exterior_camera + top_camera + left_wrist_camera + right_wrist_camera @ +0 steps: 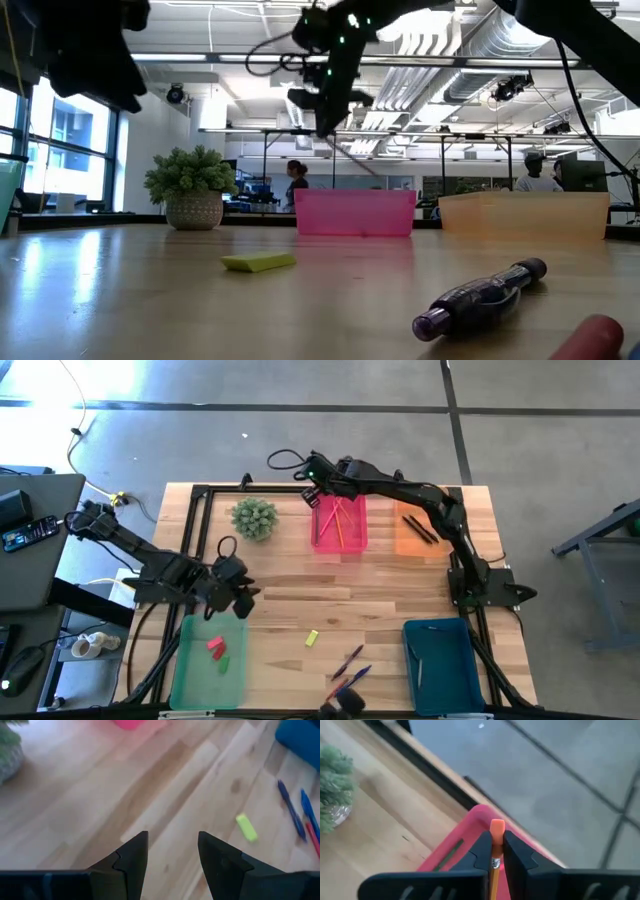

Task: Sort crayons/erasers/pens/pencils in bins
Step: Put the yellow pencil into the pink bin, then put the purple pen into the orange bin

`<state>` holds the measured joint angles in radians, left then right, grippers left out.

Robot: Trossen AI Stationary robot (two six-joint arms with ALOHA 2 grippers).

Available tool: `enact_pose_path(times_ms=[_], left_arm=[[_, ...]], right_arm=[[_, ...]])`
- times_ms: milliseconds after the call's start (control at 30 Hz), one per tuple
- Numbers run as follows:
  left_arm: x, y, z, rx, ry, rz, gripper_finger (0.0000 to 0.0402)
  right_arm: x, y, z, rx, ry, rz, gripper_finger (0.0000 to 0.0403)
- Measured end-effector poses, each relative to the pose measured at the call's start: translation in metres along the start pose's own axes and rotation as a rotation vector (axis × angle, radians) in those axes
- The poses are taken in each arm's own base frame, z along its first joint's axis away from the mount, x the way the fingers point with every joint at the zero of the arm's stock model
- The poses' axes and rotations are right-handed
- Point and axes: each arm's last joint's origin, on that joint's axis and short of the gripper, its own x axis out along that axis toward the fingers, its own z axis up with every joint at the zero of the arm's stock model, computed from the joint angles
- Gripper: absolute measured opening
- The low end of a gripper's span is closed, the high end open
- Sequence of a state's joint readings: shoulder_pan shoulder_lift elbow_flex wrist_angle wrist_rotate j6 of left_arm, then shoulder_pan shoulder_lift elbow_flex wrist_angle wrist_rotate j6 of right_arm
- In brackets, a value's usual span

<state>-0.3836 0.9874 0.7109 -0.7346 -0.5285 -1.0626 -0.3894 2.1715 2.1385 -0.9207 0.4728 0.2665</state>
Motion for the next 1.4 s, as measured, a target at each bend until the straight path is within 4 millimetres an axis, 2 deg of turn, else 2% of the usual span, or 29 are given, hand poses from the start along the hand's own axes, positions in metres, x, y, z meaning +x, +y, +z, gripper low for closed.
enact_pose_path(times_ms=[133,267,400,700,900,1100,1267,1400], left_arm=[[0.006,0.003,0.012,-0.02,-0.043,0.01,0.0161],[0.011,0.007,0.024,-0.046,-0.08,0.028,0.0161],[0.015,0.012,0.032,-0.079,-0.109,0.046,0.0161],[0.02,0.02,0.043,-0.141,-0.14,0.084,0.0161],[0.021,0.023,0.046,-0.159,-0.132,0.088,0.0161],[0.022,0.024,0.046,-0.126,-0.096,0.067,0.0161],[0.022,0.024,0.046,-0.072,-0.077,0.061,0.0161],[0.022,0.024,0.044,-0.045,-0.044,0.038,0.0161]], right_arm=[[0.034,-0.006,-0.012,0.044,0.02,0.087,0.0012],[0.057,-0.01,-0.025,0.104,0.052,0.16,0.0012],[0.071,-0.01,-0.039,0.131,0.086,0.204,0.0012],[0.087,-0.006,-0.061,0.147,0.129,0.218,0.0023],[0.086,-0.007,-0.065,0.137,0.175,0.213,0.0073],[0.076,-0.008,-0.056,0.114,0.206,0.261,0.0129],[0.056,-0.006,-0.045,0.078,0.243,0.26,0.0141],[0.035,0.008,-0.041,-0.014,0.258,0.285,0.0142]])
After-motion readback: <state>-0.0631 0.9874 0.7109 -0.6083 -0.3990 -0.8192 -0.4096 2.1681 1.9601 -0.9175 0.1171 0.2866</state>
